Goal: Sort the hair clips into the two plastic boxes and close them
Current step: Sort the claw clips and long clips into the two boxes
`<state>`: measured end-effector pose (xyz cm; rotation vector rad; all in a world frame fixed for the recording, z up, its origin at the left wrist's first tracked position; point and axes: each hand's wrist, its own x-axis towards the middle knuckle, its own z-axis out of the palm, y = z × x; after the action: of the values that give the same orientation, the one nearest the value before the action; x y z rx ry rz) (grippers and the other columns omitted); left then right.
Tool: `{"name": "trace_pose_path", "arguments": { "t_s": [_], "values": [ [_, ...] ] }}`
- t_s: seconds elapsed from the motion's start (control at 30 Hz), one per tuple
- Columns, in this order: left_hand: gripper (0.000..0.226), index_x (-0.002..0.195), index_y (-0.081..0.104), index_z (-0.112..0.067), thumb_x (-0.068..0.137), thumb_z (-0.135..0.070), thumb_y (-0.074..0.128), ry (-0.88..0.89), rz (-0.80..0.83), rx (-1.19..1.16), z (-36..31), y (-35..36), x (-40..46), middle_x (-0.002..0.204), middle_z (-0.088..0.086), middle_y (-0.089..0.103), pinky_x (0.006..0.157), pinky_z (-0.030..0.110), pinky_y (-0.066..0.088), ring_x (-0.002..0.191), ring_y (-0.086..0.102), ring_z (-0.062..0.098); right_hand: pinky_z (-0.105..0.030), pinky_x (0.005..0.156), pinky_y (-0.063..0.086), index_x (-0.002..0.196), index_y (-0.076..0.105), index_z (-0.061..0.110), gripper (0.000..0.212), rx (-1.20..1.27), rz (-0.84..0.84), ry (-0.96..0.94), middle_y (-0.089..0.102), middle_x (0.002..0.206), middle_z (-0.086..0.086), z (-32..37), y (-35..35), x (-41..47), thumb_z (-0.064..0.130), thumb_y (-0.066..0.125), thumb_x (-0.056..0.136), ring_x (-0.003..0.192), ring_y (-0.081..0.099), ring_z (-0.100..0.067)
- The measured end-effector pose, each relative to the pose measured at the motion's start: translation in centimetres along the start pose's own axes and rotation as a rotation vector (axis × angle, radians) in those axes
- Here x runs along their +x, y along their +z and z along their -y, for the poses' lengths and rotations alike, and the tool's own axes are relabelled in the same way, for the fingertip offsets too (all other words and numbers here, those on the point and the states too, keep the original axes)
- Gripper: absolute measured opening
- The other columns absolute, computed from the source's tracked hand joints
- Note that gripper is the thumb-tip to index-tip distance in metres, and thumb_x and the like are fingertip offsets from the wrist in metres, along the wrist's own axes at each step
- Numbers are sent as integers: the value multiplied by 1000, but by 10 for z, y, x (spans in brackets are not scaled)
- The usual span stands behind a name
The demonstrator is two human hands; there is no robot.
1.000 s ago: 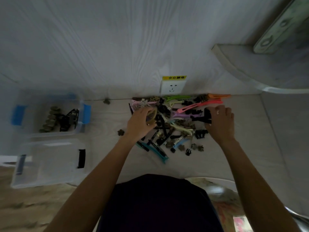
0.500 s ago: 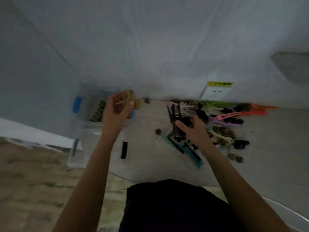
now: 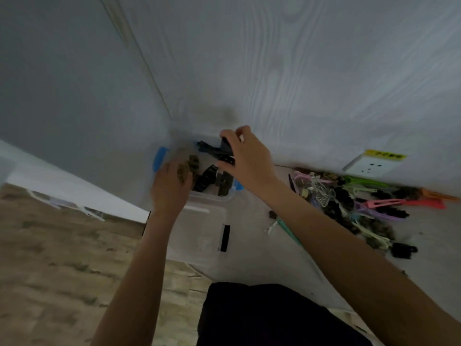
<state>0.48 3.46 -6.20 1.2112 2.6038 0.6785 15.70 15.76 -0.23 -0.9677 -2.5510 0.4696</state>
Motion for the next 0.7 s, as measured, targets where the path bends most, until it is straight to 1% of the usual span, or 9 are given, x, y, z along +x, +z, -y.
{"name": "trace_pose_path", "arguments": {
  "t_s": [0.07,0.17,0.23,0.33,0.43,0.47,0.57,0.63,0.7],
  "values": [
    [28,114,56,-13,91,-28,51,5,-27,-38,2,2,-4,105,11,62,79,42,50,95,59,30,-40,77,44,125,48,16,61,-159,62,-61,51,119,-19,7,21,16,40,73,74,97,54,-35],
    [28,108,59,-16,95,-34,42,3,-100,-91,-1,0,-8,98,7,66,75,36,47,90,60,27,-41,86,41,130,46,17,65,-199,144,-74,47,131,-17,15,39,24,41,71,75,110,49,-36],
    [36,102,61,-15,97,-39,34,24,-132,-166,-10,-4,-12,89,5,66,69,32,43,84,60,25,-40,86,42,127,51,15,54,-119,67,-76,51,130,-15,14,35,15,33,68,79,110,51,-34],
    [41,99,61,-14,95,-42,31,107,-125,-355,-37,-8,-22,85,0,64,68,30,46,78,60,19,-36,82,43,114,59,12,31,13,-91,-70,61,114,-11,-7,15,-24,23,57,85,99,57,-28],
    [29,105,61,-16,95,-36,42,230,-10,-452,-76,0,-30,88,-7,61,67,13,44,78,57,5,-34,81,46,99,64,12,17,-13,-139,43,67,96,-7,-54,-5,-81,15,55,85,89,58,-21],
    [24,106,60,-18,94,-32,46,279,51,-469,-92,8,-33,88,-8,61,69,12,44,78,56,4,-35,80,47,95,65,12,15,-36,-124,99,67,92,-7,-75,-12,-102,13,55,84,88,59,-21],
    [26,112,57,-19,91,-32,51,415,285,-455,-128,45,-40,96,-5,62,80,24,46,90,58,9,-38,76,47,92,66,10,13,-78,-40,296,67,91,-12,-130,-30,-152,7,57,83,85,60,-34],
    [30,119,54,-19,91,-31,54,437,403,-377,-144,74,-41,110,2,60,88,30,43,103,55,17,-43,83,46,102,64,7,19,-90,12,438,65,102,-16,-155,-39,-173,6,58,85,96,57,-37],
    [37,126,49,-21,90,-29,55,475,462,-272,-163,103,-41,125,4,53,96,31,38,116,47,21,-45,92,43,113,59,7,27,-90,52,539,61,114,-17,-175,-46,-186,8,58,86,108,53,-37]
  ]
}}
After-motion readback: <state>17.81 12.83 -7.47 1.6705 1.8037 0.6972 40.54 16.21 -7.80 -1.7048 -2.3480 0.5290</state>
